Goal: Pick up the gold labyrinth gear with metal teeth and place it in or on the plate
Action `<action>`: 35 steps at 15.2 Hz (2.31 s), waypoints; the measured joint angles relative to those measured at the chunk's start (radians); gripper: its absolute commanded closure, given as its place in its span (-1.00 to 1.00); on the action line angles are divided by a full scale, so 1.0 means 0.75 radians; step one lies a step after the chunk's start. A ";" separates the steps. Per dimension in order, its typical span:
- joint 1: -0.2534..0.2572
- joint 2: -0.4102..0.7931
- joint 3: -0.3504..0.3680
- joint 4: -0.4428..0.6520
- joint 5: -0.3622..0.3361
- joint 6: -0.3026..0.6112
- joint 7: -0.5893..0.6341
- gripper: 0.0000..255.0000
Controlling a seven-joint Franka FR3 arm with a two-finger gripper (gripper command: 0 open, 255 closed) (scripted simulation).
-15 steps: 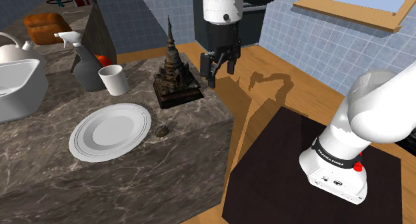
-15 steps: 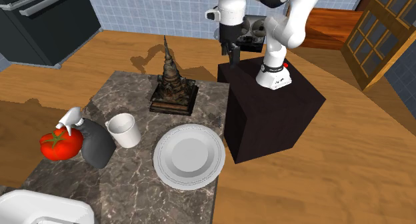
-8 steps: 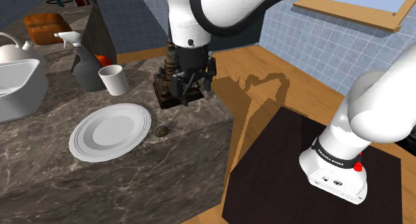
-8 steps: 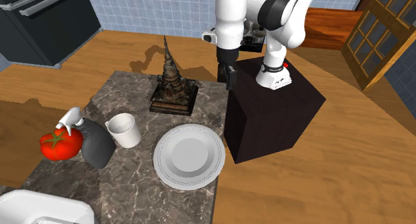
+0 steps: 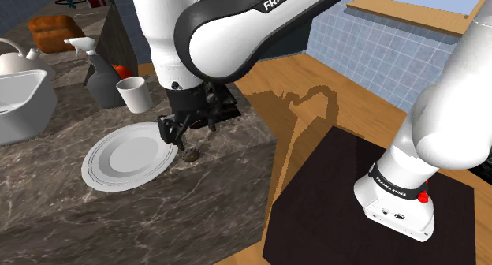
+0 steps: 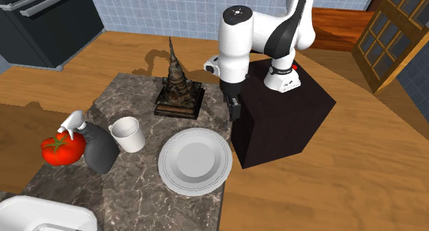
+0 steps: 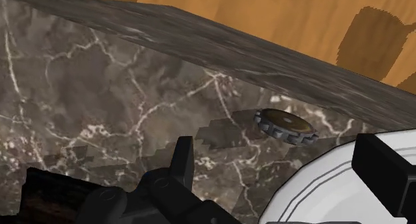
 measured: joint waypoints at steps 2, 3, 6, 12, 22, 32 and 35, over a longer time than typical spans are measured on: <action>0.023 0.090 0.006 0.071 -0.059 0.008 0.069 -1.00; 0.026 0.104 0.004 0.073 -0.069 0.019 0.079 -1.00; 0.037 0.152 0.000 0.073 -0.101 0.059 0.105 -1.00; 0.044 0.191 -0.009 0.032 -0.131 0.132 0.124 -1.00; 0.044 0.192 -0.009 0.033 -0.132 0.134 0.125 1.00; 0.037 0.151 -0.001 0.062 -0.102 0.071 0.106 1.00; 0.032 0.128 0.003 0.088 -0.084 0.025 0.094 1.00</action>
